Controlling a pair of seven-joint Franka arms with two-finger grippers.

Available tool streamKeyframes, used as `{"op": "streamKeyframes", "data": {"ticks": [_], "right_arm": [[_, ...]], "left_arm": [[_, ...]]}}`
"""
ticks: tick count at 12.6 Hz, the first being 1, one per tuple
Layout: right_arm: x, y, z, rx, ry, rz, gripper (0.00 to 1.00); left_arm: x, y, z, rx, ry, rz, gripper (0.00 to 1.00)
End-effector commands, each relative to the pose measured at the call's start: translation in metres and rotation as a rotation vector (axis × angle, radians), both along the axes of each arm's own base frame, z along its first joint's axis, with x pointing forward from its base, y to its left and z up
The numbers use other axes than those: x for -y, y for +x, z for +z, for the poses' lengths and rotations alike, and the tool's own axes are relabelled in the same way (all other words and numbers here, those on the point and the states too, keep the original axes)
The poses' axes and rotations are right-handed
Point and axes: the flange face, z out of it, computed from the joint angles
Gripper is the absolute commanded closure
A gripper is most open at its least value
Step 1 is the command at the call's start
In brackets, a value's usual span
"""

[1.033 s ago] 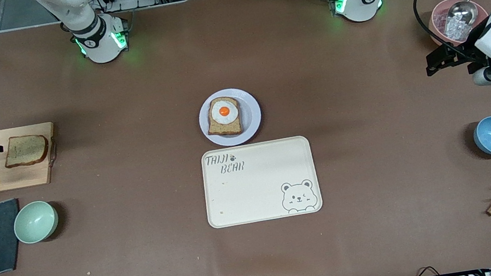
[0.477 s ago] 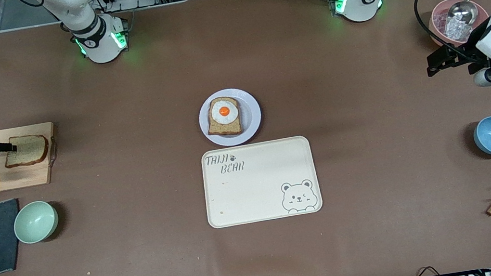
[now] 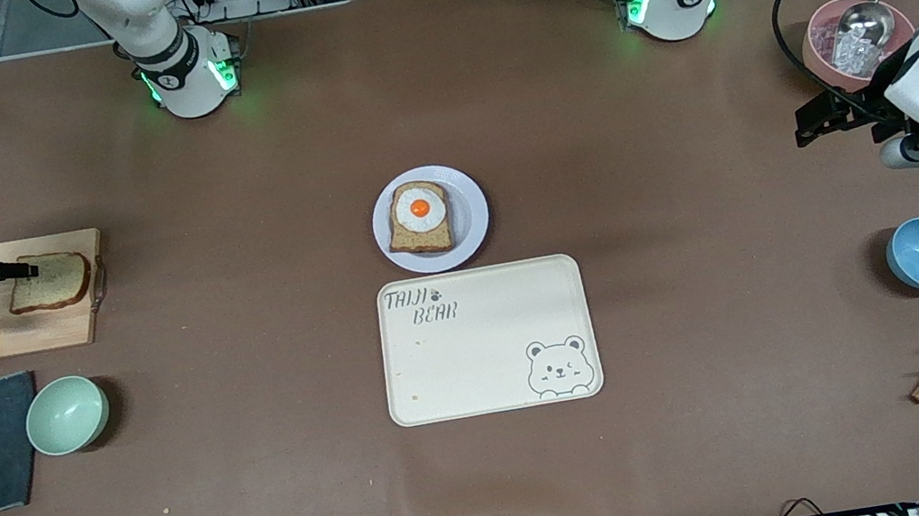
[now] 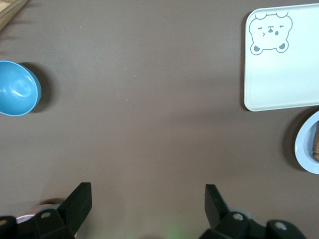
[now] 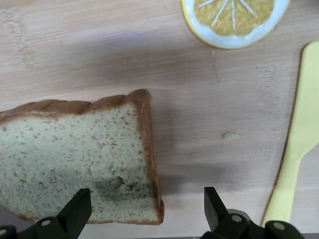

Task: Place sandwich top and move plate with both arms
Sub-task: 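Grasp the bread slice edge with the right gripper while the left gripper lowers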

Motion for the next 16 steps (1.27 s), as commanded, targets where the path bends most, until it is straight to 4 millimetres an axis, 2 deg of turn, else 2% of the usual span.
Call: {"op": "streamKeyframes", "data": {"ticks": [1, 2, 4, 5, 6, 7, 13, 16], "right_arm": [[0.003, -0.001, -0.006, -0.01, 0.001, 0.005, 0.0], [0.005, -0.002, -0.006, -0.01, 0.002, 0.005, 0.12], [0.01, -0.006, -0.007, -0.007, 0.015, 0.026, 0.6], [0.013, -0.009, -0.008, -0.006, 0.026, 0.042, 0.77], [0.013, -0.01, -0.008, -0.003, 0.033, 0.058, 0.92], [0.013, -0.009, -0.008, -0.001, 0.039, 0.073, 1.0], [0.012, -0.009, -0.005, -0.009, 0.072, 0.131, 1.0], [0.01, -0.008, -0.003, -0.013, 0.078, 0.143, 1.0]], "left_arm": [[0.004, 0.002, -0.002, 0.004, -0.017, 0.02, 0.0], [0.005, 0.002, -0.002, 0.004, -0.017, 0.018, 0.0], [0.007, 0.004, -0.006, 0.001, -0.019, 0.014, 0.0], [0.011, 0.003, -0.009, -0.009, -0.044, 0.015, 0.0], [0.014, 0.003, -0.015, -0.024, -0.076, 0.02, 0.0], [0.014, 0.004, -0.022, -0.023, -0.093, 0.026, 0.0], [0.045, 0.002, -0.06, -0.026, -0.119, -0.005, 0.0], [0.05, 0.0, -0.073, -0.034, -0.142, 0.0, 0.0]]}}
